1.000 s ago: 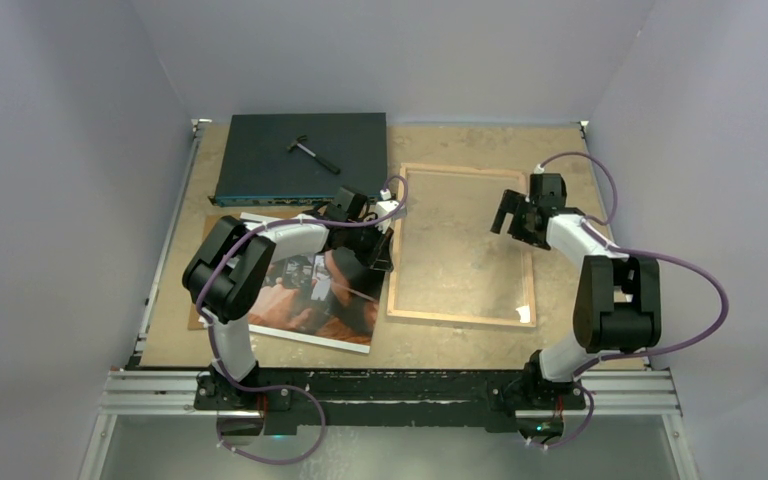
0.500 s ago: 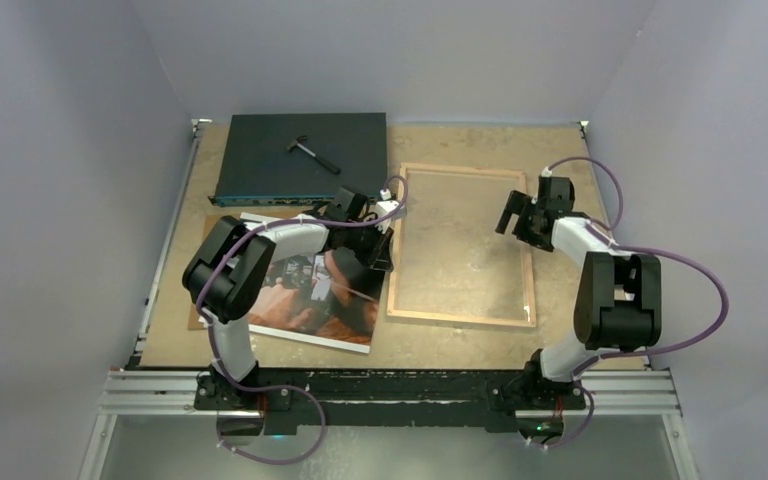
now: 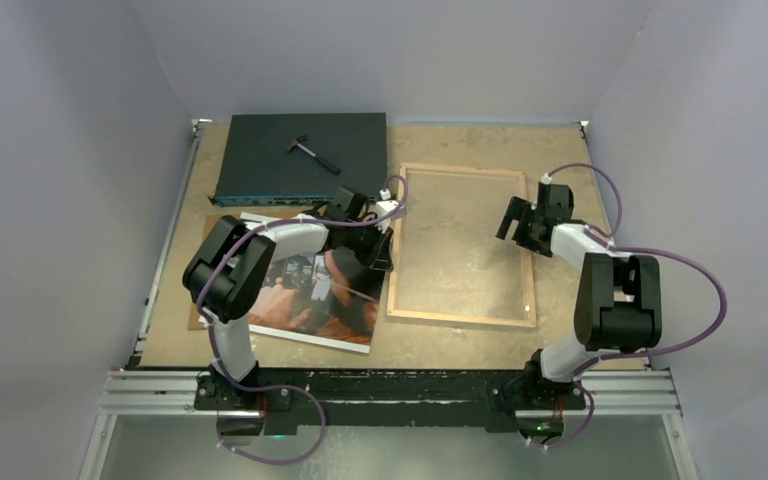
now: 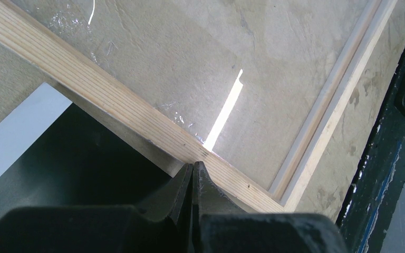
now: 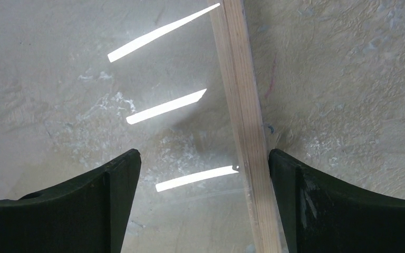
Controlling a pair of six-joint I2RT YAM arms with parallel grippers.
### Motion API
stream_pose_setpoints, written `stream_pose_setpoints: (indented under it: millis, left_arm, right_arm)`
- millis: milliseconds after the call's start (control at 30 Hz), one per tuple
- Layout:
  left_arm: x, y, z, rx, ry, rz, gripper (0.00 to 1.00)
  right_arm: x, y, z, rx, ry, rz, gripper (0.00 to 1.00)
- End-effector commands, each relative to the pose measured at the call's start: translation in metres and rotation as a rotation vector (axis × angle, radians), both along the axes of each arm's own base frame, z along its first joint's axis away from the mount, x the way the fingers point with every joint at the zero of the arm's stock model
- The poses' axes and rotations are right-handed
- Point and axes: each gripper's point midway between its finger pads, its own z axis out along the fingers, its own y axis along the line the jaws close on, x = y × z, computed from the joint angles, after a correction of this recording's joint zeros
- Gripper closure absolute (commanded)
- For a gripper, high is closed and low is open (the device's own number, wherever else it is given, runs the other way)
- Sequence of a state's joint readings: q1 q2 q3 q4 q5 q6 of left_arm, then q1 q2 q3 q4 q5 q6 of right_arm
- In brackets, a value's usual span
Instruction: Put the photo into the frame
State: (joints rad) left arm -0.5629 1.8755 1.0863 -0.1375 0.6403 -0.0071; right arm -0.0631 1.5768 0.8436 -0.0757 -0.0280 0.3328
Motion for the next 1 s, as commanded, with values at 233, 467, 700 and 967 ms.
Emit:
stream_pose_setpoints:
  millis: [233,467,700,967]
  left_arm:
    - [0.01,0.004,-0.012,0.022,-0.029,0.02,1.0]
    - [0.01,0.006,-0.012,0.027,-0.028,0.024,1.0]
    - [0.009,0.005,-0.01,0.024,-0.031,0.022,1.0]
    - [0.009,0.007,-0.011,0.025,-0.03,0.024,1.0]
  right_arm:
    - [-0.01,0.009,0.022,0.0,-0.039,0.004,0.08]
    - [-0.006,0.004,0.048,-0.026,-0.075,-0.015,0.06]
    - [-0.013,0.015,0.022,0.029,-0.03,0.017,0.07]
    - [-0.017,0.016,0.007,0.033,0.008,0.017,0.07]
